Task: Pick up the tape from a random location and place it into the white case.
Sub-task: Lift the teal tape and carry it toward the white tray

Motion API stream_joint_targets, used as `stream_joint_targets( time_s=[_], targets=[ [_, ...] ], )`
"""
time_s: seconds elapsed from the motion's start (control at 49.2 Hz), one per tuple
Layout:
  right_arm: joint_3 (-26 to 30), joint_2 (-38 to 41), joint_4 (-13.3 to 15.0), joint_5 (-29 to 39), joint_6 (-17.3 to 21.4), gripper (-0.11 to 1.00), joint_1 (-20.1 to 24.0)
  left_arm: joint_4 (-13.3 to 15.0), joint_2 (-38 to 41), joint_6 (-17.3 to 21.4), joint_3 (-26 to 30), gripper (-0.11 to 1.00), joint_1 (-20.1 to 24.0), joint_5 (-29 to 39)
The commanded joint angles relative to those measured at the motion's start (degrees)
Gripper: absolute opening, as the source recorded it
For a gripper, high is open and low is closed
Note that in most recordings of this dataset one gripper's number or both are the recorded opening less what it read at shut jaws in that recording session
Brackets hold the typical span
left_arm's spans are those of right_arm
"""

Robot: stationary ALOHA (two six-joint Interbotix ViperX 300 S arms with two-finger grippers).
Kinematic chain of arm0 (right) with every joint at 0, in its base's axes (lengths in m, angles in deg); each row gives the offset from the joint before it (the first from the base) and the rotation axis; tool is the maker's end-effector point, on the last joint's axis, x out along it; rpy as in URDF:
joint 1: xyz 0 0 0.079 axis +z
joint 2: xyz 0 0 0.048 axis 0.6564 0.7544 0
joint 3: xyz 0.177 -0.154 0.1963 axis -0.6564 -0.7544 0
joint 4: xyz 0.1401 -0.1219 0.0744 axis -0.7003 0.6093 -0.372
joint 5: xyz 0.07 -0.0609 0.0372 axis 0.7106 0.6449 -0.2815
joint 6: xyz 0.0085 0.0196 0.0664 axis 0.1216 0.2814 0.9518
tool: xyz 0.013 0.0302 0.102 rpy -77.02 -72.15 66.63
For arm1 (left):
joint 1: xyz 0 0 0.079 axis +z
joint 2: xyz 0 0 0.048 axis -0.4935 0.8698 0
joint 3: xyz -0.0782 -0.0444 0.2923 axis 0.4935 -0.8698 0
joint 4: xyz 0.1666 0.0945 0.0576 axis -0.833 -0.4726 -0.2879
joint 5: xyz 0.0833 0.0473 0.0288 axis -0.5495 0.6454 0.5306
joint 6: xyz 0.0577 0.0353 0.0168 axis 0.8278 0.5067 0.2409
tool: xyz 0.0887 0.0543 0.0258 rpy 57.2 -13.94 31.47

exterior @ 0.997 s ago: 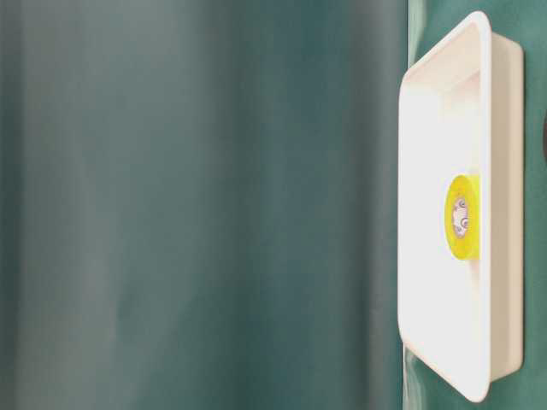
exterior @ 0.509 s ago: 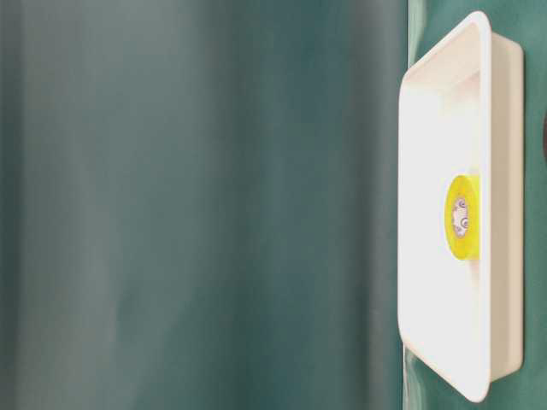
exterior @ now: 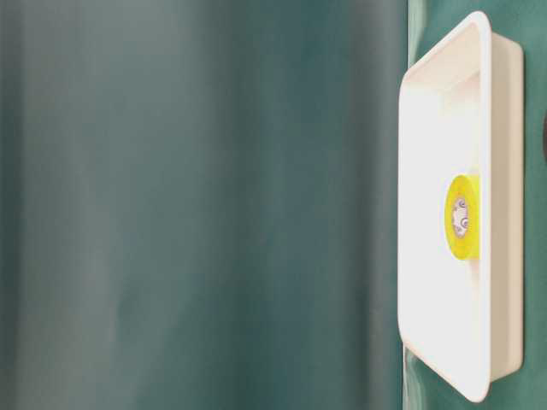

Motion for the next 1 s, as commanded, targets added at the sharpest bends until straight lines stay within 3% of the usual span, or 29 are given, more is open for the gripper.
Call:
stream_joint_targets(
  time_s=[0.0,0.203,0.427,0.671,0.976],
  targets=[
    [1.49,-1.58,0.18,-0.35,0.09,0.28,0.26,0.18,0.26,-0.09,0.53,0.99,0.18,-0.44],
    [1.49,-1.58,0.88,-0.97,-0.62,0.28,-0.79,0.18,0.26,-0.09,0.53,0.99,0.09,-0.44],
    [1.49,-1.58,1.23,-1.05,-3.34,0.28,-5.01,0.09,0.26,-0.09,0.53,0.99,0.18,-0.35],
    [1.41,-1.67,1.05,-1.58,-9.23,0.28,-13.89,0.09,0.18,-0.09,0.53,0.99,0.18,-0.26],
    [1.41,-1.67,0.97,-3.08,-14.59,0.28,-28.04,0.09,0.26,0.0,0.53,0.99,0.18,-0.26]
  ],
)
